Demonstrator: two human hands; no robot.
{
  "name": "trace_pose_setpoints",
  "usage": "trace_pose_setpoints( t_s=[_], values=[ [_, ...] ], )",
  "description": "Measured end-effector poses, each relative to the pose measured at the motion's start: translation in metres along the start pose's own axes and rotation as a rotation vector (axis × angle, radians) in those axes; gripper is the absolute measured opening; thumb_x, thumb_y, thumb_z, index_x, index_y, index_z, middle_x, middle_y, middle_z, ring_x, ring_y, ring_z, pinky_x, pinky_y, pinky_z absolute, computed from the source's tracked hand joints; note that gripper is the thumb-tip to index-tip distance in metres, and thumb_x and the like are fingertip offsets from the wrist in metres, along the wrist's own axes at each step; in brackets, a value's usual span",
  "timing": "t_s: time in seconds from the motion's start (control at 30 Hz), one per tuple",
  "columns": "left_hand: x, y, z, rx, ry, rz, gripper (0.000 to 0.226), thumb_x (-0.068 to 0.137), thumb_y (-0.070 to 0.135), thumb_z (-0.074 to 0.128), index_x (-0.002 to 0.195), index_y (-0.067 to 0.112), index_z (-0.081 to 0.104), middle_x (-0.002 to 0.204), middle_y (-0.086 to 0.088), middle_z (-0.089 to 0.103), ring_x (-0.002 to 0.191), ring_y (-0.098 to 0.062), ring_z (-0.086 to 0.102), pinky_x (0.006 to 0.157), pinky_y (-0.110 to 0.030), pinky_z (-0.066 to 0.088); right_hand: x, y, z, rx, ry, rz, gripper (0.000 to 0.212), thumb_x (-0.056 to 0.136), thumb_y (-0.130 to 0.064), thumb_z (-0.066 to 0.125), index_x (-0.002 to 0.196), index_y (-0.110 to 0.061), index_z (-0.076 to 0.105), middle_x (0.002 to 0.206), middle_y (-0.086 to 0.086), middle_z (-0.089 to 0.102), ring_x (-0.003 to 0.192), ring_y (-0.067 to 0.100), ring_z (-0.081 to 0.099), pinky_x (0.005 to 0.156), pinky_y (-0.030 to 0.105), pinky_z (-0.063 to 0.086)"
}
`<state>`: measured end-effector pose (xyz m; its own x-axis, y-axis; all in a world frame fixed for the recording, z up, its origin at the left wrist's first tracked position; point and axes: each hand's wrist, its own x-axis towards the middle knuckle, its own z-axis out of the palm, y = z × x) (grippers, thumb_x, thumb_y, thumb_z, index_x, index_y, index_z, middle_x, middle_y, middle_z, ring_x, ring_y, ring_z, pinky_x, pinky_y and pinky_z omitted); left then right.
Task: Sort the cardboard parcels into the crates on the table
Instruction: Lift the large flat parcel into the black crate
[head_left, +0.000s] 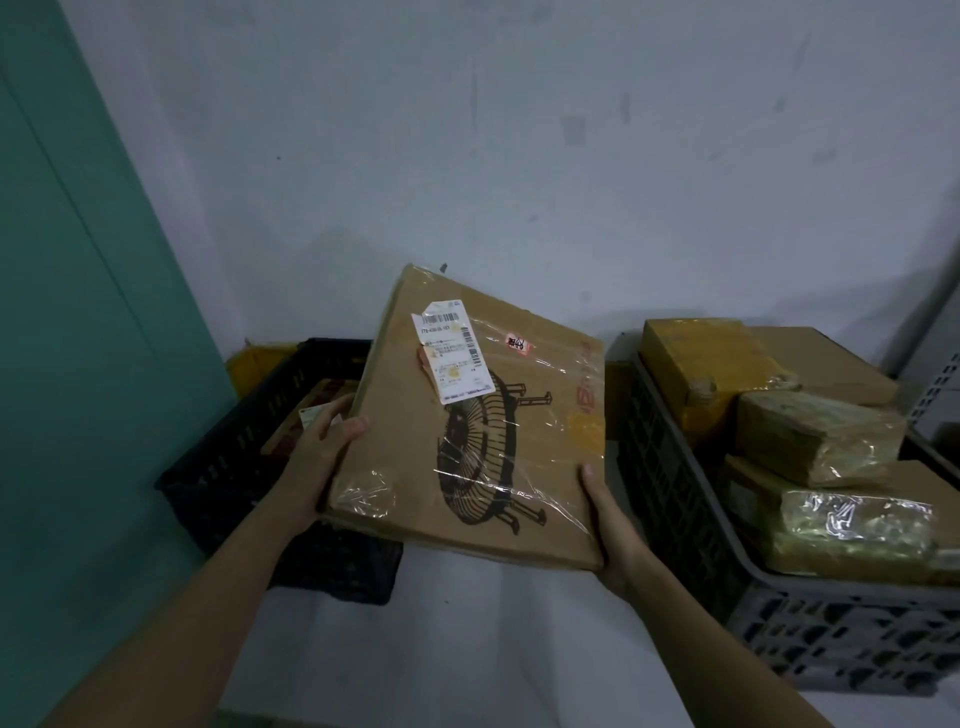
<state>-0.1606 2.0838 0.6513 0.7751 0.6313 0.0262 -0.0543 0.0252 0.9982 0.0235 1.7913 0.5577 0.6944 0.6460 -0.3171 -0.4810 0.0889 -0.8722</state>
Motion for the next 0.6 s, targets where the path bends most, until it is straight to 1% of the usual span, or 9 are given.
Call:
trace_pose_setpoints(
  t_s=[0.1, 0.13, 0.23, 0.27, 0.33, 0.4, 0.43, 0.53, 0.6],
  values=[
    [0.002, 0.007, 0.003, 0.051, -0.022, 0.012, 0.076, 0.061, 0.057, 0.073, 0.131, 0.038, 0.052, 0.123, -0.004, 0.061, 0.092, -0.015, 0.072, 0.067, -0.03, 0.058, 0.001, 0.001, 0.003, -0.028, 0.035, -0.054, 0.072, 0.081, -0.07, 0.055, 0.138, -0.027, 0.046, 0.118, 0.012, 0.071, 0.102, 0.035, 0.071, 0.074, 0.042, 0.059],
    [0.003, 0.009, 0.003, 0.065, -0.038, 0.017, 0.077, 0.064, 0.056, 0.071, 0.135, 0.037, 0.049, 0.125, -0.005, 0.06, 0.094, -0.014, 0.072, 0.07, -0.032, 0.058, 0.002, 0.002, 0.004, -0.036, 0.056, -0.07, 0.071, 0.081, -0.07, 0.055, 0.138, -0.028, 0.047, 0.117, 0.011, 0.072, 0.101, 0.034, 0.072, 0.075, 0.042, 0.059],
    [0.006, 0.013, 0.007, 0.105, -0.097, 0.009, 0.072, 0.08, 0.049, 0.071, 0.145, 0.04, 0.043, 0.132, -0.004, 0.061, 0.108, -0.02, 0.068, 0.088, -0.04, 0.055, 0.005, 0.003, 0.005, -0.047, 0.142, -0.131, 0.07, 0.076, -0.071, 0.058, 0.134, -0.034, 0.05, 0.113, 0.005, 0.074, 0.098, 0.031, 0.073, 0.082, 0.048, 0.059],
    [0.005, 0.013, 0.008, 0.124, -0.102, -0.007, 0.073, 0.083, 0.049, 0.072, 0.147, 0.042, 0.039, 0.132, -0.001, 0.061, 0.109, -0.02, 0.068, 0.088, -0.039, 0.056, 0.005, 0.003, 0.005, -0.054, 0.168, -0.151, 0.069, 0.074, -0.072, 0.059, 0.133, -0.036, 0.051, 0.112, 0.003, 0.074, 0.096, 0.029, 0.074, 0.084, 0.05, 0.059],
    [0.001, 0.014, 0.014, 0.174, -0.091, -0.049, 0.083, 0.077, 0.058, 0.074, 0.149, 0.048, 0.033, 0.13, 0.007, 0.061, 0.108, -0.017, 0.068, 0.085, -0.035, 0.057, 0.006, 0.002, 0.007, -0.076, 0.208, -0.183, 0.067, 0.072, -0.074, 0.059, 0.13, -0.04, 0.053, 0.108, -0.001, 0.075, 0.093, 0.025, 0.075, 0.083, 0.047, 0.059],
    [-0.003, 0.012, 0.021, 0.22, -0.041, -0.058, 0.091, 0.069, 0.069, 0.076, 0.147, 0.052, 0.034, 0.126, 0.012, 0.06, 0.11, -0.016, 0.065, 0.089, -0.036, 0.056, 0.006, 0.0, 0.009, -0.104, 0.227, -0.212, 0.068, 0.07, -0.076, 0.058, 0.128, -0.041, 0.056, 0.109, -0.004, 0.075, 0.091, 0.021, 0.075, 0.079, 0.042, 0.059],
    [-0.004, 0.011, 0.024, 0.233, -0.007, -0.048, 0.09, 0.066, 0.071, 0.076, 0.145, 0.052, 0.035, 0.126, 0.013, 0.059, 0.11, -0.016, 0.064, 0.092, -0.038, 0.055, 0.005, -0.002, 0.009, -0.112, 0.233, -0.222, 0.069, 0.069, -0.076, 0.058, 0.128, -0.042, 0.057, 0.11, -0.004, 0.074, 0.091, 0.019, 0.075, 0.079, 0.041, 0.059],
    [-0.006, 0.006, 0.03, 0.235, 0.032, -0.034, 0.075, 0.071, 0.068, 0.072, 0.137, 0.058, 0.038, 0.127, 0.009, 0.06, 0.11, -0.017, 0.064, 0.092, -0.04, 0.055, 0.003, -0.007, 0.006, -0.121, 0.232, -0.243, 0.07, 0.069, -0.075, 0.059, 0.131, -0.042, 0.055, 0.113, -0.004, 0.073, 0.094, 0.02, 0.074, 0.086, 0.046, 0.058],
    [-0.008, 0.005, 0.033, 0.231, 0.031, -0.036, 0.056, 0.074, 0.065, 0.069, 0.123, 0.066, 0.042, 0.126, 0.008, 0.062, 0.108, -0.017, 0.065, 0.092, -0.039, 0.055, 0.001, -0.011, 0.004, -0.132, 0.224, -0.252, 0.066, 0.075, -0.071, 0.057, 0.133, -0.04, 0.054, 0.116, -0.002, 0.072, 0.096, 0.02, 0.074, 0.087, 0.046, 0.058]
  ],
)
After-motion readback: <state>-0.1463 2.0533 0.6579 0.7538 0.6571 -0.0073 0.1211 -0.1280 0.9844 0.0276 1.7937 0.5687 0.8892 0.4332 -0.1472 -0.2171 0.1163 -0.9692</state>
